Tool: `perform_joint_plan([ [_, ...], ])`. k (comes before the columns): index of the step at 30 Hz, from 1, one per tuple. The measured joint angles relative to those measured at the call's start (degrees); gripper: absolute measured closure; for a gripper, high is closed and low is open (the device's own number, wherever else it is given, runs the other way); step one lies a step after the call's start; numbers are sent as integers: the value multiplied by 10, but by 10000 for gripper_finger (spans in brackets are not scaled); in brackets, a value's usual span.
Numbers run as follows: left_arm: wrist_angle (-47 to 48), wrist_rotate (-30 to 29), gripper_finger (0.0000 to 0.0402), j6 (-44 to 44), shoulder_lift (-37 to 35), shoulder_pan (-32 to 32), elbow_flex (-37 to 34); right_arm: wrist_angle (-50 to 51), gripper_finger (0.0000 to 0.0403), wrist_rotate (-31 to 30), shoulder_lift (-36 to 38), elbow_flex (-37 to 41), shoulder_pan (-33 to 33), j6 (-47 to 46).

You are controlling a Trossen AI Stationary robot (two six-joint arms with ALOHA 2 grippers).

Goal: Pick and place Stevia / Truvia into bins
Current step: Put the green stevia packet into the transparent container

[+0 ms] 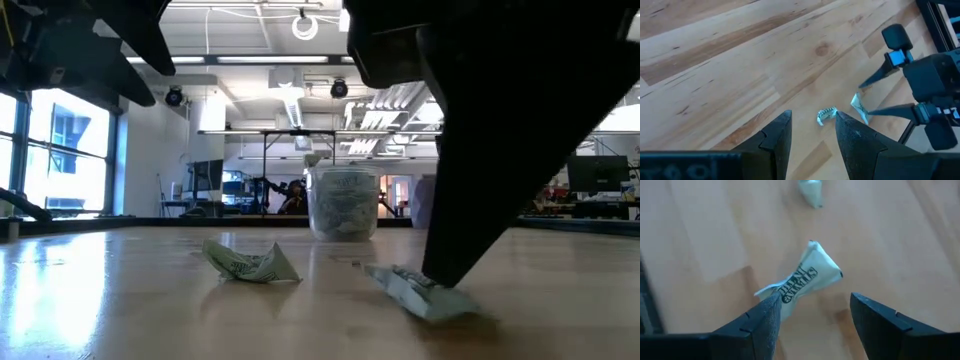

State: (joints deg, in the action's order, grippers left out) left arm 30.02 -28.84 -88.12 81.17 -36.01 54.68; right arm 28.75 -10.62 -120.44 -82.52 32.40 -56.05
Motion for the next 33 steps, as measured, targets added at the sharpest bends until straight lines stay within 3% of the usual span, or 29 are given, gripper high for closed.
perform_joint_plan([
  [5,-1,0,218,-2,0,0,0,-6,176,-5,0,0,-1,-10],
  [13,-1,-1,218,-6,0,0,0,8,176,-65,0,-1,-20,22],
  [20,-1,-4,218,-6,0,0,0,146,176,-145,3,-1,-66,0],
  [28,-1,-4,218,-6,0,0,0,186,176,-182,68,-4,-61,190],
  [31,-1,-5,218,-6,0,0,0,188,176,-188,87,6,-56,342],
  [33,0,-5,218,-2,0,0,0,184,176,-150,88,12,-51,471],
])
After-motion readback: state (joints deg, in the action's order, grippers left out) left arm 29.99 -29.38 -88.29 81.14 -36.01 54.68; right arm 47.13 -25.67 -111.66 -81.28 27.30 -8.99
